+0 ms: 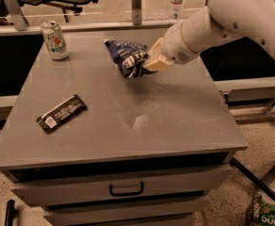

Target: Move blue chip bag near rxbar chocolate

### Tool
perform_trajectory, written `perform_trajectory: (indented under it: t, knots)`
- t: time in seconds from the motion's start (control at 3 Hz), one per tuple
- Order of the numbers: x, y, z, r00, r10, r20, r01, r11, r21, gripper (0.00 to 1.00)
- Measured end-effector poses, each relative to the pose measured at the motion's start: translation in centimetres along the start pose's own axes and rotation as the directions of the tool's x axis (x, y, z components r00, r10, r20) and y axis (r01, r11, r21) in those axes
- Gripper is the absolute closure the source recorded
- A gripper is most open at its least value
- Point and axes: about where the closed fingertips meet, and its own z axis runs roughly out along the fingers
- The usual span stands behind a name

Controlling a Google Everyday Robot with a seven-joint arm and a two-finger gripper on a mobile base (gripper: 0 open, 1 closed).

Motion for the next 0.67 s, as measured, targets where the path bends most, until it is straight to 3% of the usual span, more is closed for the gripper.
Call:
perform_trajectory:
  t: [0.33,0.67]
  knots:
    - [-2.2,1.5,1.2,0.996,-0.071,0.053,0.073,0.9969,-0.030,1.00]
    - [-4.9,4.0,2.3,0.980,-0.162,0.117,0.172,0.9818,-0.081,1.00]
